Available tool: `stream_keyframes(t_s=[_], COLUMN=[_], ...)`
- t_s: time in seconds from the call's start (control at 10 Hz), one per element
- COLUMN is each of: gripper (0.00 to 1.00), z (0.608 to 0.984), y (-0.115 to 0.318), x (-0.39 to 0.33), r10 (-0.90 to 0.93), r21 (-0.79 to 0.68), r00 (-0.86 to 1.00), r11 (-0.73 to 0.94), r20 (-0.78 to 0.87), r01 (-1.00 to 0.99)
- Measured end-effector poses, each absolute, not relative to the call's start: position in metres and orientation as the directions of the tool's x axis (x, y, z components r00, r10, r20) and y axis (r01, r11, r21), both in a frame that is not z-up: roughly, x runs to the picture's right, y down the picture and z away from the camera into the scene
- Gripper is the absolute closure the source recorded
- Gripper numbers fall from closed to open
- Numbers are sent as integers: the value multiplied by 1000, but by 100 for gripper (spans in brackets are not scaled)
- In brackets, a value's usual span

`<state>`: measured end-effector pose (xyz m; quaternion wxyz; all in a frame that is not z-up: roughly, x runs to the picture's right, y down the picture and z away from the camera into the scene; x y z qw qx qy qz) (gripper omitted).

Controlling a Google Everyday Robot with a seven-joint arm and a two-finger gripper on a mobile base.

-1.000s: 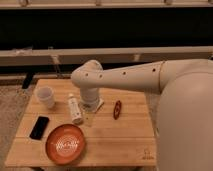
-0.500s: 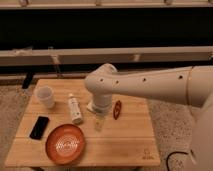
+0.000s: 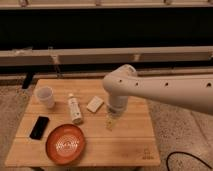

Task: Move the arm in a circular motion

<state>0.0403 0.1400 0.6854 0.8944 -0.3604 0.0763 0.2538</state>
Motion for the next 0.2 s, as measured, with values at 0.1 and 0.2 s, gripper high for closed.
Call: stream_keyframes(t_s=[0.1,0.2], gripper=[35,35], z=[691,699], y=[134,126], x=[45,53], r10=[405,411], r21=[-598,-586], r00=[853,843], r11=[610,606], r20=[-330,-347], r01=[-521,-537])
